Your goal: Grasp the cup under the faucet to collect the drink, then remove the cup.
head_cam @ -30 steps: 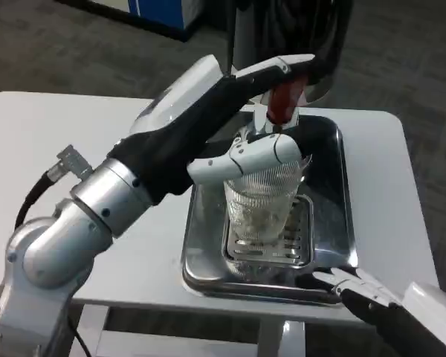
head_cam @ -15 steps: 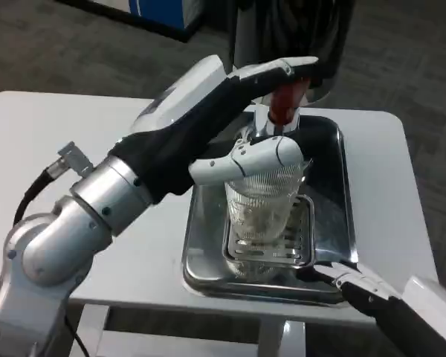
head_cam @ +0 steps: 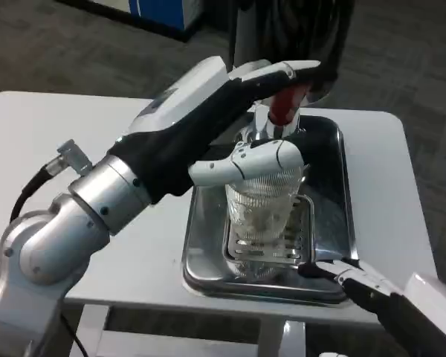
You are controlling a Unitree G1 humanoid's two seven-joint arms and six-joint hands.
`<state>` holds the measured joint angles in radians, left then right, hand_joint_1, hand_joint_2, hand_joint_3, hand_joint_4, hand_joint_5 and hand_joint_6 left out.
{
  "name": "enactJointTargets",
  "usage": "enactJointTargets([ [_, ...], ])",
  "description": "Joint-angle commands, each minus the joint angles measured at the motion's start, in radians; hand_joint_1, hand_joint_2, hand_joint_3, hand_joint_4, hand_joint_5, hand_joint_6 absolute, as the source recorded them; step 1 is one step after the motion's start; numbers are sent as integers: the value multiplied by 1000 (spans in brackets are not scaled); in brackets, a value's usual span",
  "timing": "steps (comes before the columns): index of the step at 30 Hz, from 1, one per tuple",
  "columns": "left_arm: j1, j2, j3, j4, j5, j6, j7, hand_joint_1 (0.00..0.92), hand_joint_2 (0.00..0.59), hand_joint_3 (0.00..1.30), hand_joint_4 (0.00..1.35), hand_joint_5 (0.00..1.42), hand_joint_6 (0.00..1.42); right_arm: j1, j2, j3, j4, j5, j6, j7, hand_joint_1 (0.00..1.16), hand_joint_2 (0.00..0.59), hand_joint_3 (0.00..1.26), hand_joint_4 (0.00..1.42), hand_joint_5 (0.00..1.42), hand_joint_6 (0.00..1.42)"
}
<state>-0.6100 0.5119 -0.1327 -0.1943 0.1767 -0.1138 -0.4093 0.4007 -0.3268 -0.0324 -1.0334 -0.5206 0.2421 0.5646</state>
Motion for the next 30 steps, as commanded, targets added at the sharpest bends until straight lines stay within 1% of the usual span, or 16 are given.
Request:
enactJointTargets([
  [1,37,29,-33,26,36,24,-57,3,124,324,230,192,2,7,-4,3,-13,2,6,-11,478,468,165,84,3,0],
  [8,35,51,-58,27,91,8,-59,3,124,375,253,200,12,8,-4,-2,-12,7,8,-14,478,468,165,84,3,0],
  [19,54,69,-61,27,104,-11,-62,0,126,395,284,204,15,3,-3,2,-11,7,11,-20,478,468,165,84,3,0],
  [24,58,73,-55,30,100,-17,-63,0,126,401,287,204,16,-1,3,9,-9,7,30,-20,478,468,165,84,3,0],
  [30,69,78,-43,25,98,-19,-64,0,126,403,288,204,16,-33,11,37,20,-26,33,-49,499,466,165,96,34,12],
])
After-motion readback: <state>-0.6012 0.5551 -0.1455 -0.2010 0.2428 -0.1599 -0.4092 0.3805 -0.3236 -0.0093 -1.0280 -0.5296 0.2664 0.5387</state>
